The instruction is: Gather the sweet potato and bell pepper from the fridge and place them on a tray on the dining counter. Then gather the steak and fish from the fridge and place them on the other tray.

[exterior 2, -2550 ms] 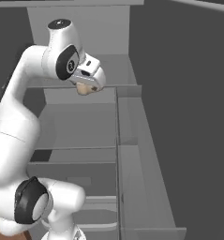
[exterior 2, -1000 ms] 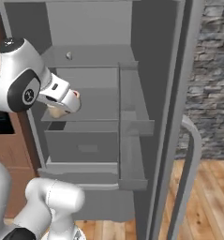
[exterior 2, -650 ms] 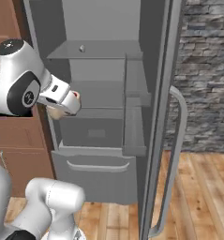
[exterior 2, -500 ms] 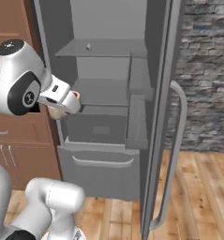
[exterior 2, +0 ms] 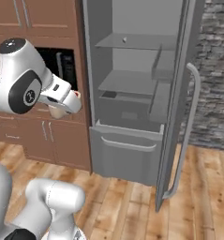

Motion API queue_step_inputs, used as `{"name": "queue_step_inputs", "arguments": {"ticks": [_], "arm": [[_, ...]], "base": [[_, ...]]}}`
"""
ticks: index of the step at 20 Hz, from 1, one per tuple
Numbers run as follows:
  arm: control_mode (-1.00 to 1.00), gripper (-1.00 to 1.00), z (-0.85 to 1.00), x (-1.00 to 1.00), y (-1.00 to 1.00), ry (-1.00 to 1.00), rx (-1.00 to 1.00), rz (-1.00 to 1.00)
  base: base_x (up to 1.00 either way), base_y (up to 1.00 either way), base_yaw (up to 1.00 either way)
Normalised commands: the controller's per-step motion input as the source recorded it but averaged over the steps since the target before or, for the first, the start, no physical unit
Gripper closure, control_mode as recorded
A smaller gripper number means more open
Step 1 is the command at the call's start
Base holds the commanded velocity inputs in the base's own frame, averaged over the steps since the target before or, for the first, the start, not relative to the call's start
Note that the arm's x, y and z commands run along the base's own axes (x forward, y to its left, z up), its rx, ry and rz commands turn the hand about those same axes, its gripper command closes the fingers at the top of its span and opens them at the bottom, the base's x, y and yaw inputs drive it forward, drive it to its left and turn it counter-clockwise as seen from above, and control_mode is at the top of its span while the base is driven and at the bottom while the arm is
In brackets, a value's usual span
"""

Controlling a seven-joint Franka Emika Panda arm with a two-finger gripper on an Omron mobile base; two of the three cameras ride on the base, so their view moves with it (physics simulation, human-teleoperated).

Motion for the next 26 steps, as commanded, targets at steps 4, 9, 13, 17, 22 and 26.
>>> {"name": "queue_step_inputs", "arguments": {"ticks": [4,9,13,17,22,26], "arm": [[1.0,1.0,0.0,0.0,0.0,0.0,0.0,0.0],[1.0,1.0,0.0,0.0,0.0,0.0,0.0,0.0],[1.0,1.0,0.0,0.0,0.0,0.0,0.0,0.0],[1.0,1.0,0.0,0.0,0.0,0.0,0.0,0.0],[1.0,1.0,0.0,0.0,0.0,0.0,0.0,0.0],[1.0,1.0,0.0,0.0,0.0,0.0,0.0,0.0]], "base": [[-1.0,-0.02,0.36],[-1.0,0.0,0.36],[-1.0,0.04,0.36],[-0.99,0.16,0.36],[-0.88,0.39,0.37],[-0.81,0.52,0.37]]}}
